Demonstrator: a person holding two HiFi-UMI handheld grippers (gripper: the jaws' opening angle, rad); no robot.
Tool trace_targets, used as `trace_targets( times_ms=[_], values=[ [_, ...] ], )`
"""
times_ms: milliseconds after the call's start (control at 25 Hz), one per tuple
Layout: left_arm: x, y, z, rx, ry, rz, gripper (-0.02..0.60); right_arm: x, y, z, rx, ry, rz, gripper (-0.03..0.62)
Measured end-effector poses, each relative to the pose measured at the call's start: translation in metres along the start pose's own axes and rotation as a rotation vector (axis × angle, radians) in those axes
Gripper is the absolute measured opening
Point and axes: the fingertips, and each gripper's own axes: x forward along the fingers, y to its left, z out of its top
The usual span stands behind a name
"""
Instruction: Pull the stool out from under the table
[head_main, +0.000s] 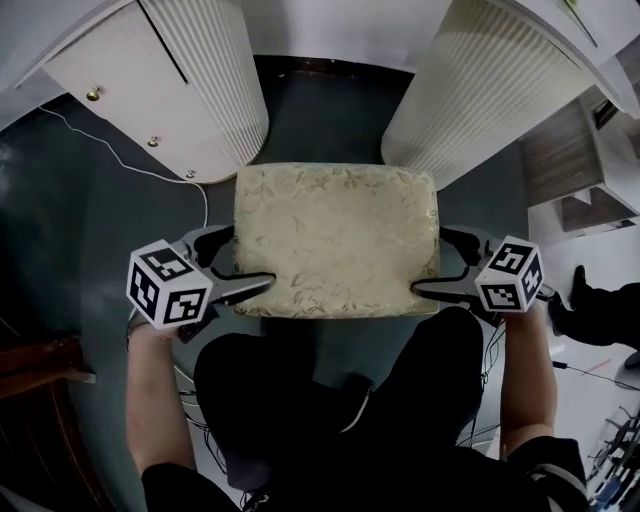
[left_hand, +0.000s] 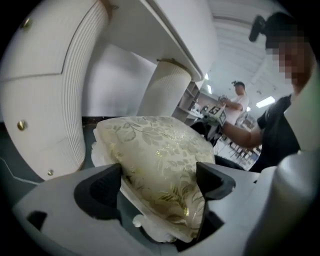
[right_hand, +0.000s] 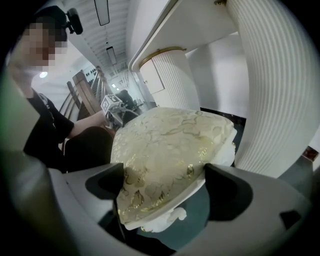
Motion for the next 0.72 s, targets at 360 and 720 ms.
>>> trace_targets(
  times_ms=[360,720],
  values=[
    [0.014,-0.001,0.009,-0.001,0.071,0.109,0.465,0.0,-0.013,0.008,0.0,0.068,-0.051,0.505],
    [0.032,0.006,0.031,-0.196,0.142,0.203,0.522,0.001,-0.035,0.017,0.026,0.335,-0.012,0.495]
  ],
)
